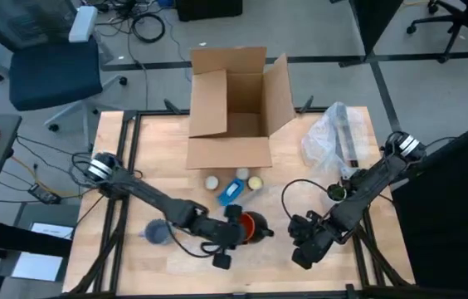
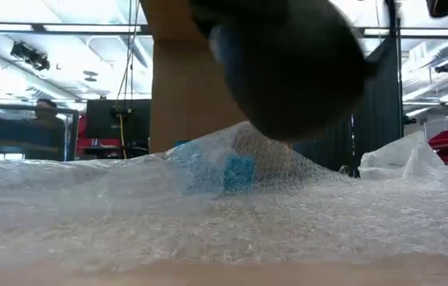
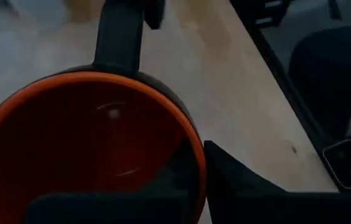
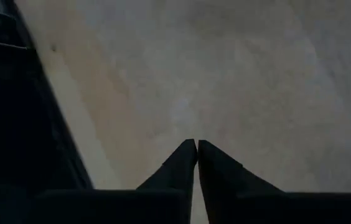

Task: Wrap mug
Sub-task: Wrap the black mug with the bubble wrap

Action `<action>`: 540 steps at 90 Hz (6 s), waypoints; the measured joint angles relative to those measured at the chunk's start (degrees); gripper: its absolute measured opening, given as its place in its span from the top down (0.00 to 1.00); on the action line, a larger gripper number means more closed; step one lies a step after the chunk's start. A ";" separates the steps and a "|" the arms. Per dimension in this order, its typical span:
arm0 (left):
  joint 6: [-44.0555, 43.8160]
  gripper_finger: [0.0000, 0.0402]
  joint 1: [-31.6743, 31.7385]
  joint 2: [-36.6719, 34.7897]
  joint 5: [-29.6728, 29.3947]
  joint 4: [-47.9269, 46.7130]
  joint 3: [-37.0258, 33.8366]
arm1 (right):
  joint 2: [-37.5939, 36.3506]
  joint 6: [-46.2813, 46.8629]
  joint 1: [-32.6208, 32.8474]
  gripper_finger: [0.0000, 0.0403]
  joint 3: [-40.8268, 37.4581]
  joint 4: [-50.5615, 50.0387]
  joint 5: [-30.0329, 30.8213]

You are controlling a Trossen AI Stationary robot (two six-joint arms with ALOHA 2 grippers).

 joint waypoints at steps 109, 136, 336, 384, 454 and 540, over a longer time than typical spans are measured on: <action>-17.82 0.68 6.19 3.56 12.35 -11.98 6.88 | 3.30 -0.43 -1.90 1.00 -0.02 5.38 3.68; -11.96 0.65 5.55 -6.32 13.18 -15.93 6.87 | -0.39 5.85 -2.64 1.00 0.00 -15.81 1.60; -2.27 0.65 2.59 -6.34 -25.20 -1.13 4.15 | -4.93 -15.72 -20.46 1.00 1.46 0.46 12.24; -5.72 0.40 9.66 1.91 -10.95 7.13 4.13 | -4.93 -16.94 -16.76 1.00 1.46 0.88 13.02; 1.43 0.92 11.42 7.45 -9.80 8.49 4.13 | -11.64 -23.00 -15.83 0.94 1.86 4.70 5.50; 5.72 1.00 10.87 7.39 -13.21 7.66 4.15 | -14.48 21.84 17.06 0.91 1.80 -35.48 9.45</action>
